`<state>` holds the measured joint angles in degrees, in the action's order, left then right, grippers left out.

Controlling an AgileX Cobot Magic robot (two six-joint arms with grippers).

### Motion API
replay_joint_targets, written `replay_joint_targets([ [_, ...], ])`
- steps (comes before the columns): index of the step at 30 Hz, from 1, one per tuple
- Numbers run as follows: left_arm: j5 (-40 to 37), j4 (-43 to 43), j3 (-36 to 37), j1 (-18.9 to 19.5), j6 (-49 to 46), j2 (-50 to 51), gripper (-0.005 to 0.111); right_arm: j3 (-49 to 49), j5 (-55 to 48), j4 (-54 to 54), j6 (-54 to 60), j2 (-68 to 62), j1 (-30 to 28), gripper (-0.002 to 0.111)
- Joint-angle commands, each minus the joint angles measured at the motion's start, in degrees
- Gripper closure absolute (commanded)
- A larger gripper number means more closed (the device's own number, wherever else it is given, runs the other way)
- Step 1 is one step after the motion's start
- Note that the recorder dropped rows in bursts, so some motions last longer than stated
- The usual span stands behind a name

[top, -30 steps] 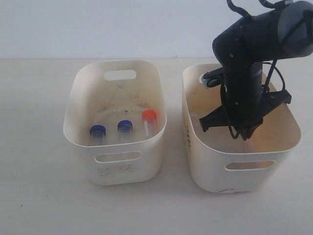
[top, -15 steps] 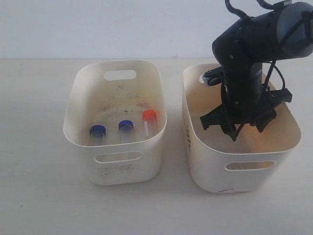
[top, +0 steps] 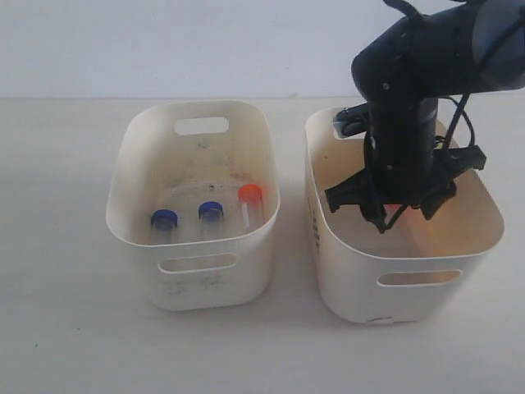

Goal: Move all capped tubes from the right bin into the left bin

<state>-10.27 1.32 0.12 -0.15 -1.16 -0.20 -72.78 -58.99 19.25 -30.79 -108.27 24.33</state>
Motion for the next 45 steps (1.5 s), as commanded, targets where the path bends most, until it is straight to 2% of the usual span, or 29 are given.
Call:
replay_joint_targets([
  [1,0.4,0.2,-0.1,-0.4,0.2,0.2,0.103,0.1,2.6,0.8,-1.5,0.7,2.0,0.051],
  [33,0.4,0.2,-0.1,-0.4,0.2,0.2,0.103,0.1,1.1,6.2,-2.0,-3.6,1.9,0.051],
  [35,0.4,0.2,-0.1,-0.4,0.2,0.2,0.103,0.1,1.1,6.7,-2.0,-3.8,1.9,0.049],
  [40,0.4,0.2,-0.1,-0.4,0.2,0.2,0.103,0.1,1.0,7.0,-2.0,-4.2,1.9,0.031],
  [45,0.4,0.2,-0.1,-0.4,0.2,0.2,0.103,0.1,-0.8,6.2,-2.0,-5.6,1.9,0.031],
])
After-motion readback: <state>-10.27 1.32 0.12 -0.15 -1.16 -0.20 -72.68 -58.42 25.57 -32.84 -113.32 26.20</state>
